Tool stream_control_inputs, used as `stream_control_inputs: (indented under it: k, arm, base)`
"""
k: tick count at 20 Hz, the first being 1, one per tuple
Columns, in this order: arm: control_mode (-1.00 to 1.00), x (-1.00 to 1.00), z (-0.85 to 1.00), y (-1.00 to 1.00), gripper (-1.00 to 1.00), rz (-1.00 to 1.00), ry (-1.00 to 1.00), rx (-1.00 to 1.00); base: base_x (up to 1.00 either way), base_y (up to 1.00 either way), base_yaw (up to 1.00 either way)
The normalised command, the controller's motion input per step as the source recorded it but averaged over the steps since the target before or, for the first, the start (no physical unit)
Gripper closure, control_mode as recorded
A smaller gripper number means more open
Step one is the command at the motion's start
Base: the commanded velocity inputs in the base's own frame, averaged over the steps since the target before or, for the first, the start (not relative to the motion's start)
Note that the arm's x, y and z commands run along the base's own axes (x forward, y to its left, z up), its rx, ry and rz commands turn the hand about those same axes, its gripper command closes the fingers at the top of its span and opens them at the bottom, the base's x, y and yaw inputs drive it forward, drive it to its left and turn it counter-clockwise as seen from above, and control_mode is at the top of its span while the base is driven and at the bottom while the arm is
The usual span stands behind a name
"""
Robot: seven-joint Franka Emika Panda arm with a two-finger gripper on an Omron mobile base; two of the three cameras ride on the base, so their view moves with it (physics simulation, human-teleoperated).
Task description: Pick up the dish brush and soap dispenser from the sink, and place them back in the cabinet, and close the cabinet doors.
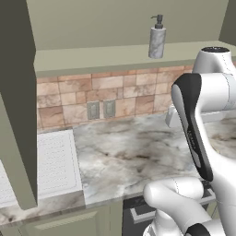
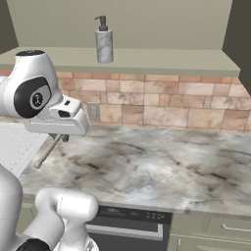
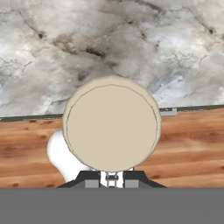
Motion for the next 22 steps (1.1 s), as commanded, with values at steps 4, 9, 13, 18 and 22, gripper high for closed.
stream_control_inputs:
  k: [4,9,13,18,22]
  arm:
    - [1.0,0.0,0.0,0.0,1.0,0.0,0.0,0.0]
    - [1.0,0.0,0.0,0.0,1.0,0.0,0.0,0.0]
    - [1.0,0.0,0.0,0.0,1.0,0.0,0.0,0.0]
    - [1.0,0.0,0.0,0.0,1.0,0.0,0.0,0.0]
    - [1.0,0.0,0.0,0.0,1.0,0.0,0.0,0.0]
  base:
    - [0.42,0.0,-0.02]
    - [0.52,0.0,-0.01]
    - [0.42,0.0,-0.03]
    - [0.43,0.0,-0.07]
    - [0.58,0.0,-0.11]
